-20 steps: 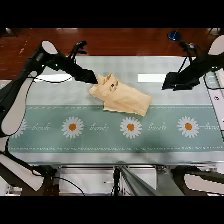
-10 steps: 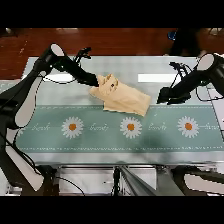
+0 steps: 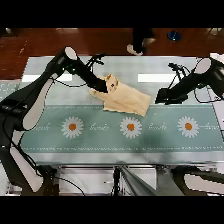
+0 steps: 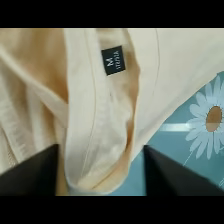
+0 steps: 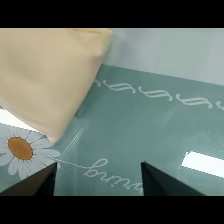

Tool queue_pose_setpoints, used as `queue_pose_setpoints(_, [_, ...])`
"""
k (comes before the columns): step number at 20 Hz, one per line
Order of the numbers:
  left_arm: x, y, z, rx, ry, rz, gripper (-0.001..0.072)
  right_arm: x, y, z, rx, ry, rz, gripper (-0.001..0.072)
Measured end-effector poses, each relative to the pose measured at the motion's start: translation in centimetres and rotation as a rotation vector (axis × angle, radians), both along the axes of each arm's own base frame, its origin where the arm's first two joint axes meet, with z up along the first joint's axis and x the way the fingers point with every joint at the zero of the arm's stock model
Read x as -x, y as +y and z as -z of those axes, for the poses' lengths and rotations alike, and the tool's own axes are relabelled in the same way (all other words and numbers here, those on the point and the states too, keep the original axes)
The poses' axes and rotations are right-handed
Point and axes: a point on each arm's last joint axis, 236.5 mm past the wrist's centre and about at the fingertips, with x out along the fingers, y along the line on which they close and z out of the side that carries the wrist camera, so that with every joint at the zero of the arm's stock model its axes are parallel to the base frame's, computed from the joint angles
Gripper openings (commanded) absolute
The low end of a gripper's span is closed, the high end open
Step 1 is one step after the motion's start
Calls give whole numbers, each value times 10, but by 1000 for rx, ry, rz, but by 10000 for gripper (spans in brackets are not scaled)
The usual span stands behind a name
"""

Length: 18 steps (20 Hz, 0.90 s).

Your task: Fold the shirts.

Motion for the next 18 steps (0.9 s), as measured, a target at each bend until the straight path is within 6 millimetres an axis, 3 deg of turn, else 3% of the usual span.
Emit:
queue_pose_setpoints(1, [0,-1,3,-4,0,3,28,0,0,0,-1,-1,0,583])
queue_pose_setpoints(6, [-6,4,6,-13,-20,-1,26,1,2,0,-7,0,-7,582])
queue_pose_setpoints(10, [-39,26,-18,-6,-69,-98,26,1,4,-1,-20,2,-7,590])
queue_pose_setpoints(14, [-61,52,-40,-3,-77,-199,26,-1,21,7,-94,9,26,597])
queue_pose_setpoints(18, [-55,69,-17,-58,28,-235,27,-5,47,18,-221,10,107,597])
